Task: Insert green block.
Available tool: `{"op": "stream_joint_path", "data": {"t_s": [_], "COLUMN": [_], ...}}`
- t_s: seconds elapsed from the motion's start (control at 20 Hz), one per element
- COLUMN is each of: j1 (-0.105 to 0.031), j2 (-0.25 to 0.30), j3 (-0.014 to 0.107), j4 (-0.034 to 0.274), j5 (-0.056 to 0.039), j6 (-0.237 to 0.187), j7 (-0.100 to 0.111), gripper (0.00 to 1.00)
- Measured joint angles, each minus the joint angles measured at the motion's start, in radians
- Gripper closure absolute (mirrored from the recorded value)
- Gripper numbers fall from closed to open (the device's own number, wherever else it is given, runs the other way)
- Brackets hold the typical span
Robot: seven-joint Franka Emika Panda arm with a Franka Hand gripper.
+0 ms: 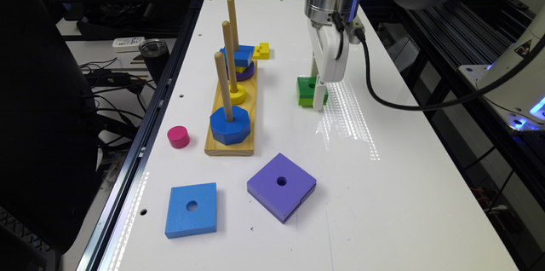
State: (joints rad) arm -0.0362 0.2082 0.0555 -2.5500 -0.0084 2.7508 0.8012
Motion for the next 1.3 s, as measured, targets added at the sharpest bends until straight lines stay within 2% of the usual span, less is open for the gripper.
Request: {"op": "stream_joint_path", "data": {"t_s": [1.3], "j1": [0.0], "j2": [-0.377], "j3": [0.003], "j4": [0.003], "j5": [0.0072], "j6": [-0.361], "j7": [0.0], "gripper": [1.0]}}
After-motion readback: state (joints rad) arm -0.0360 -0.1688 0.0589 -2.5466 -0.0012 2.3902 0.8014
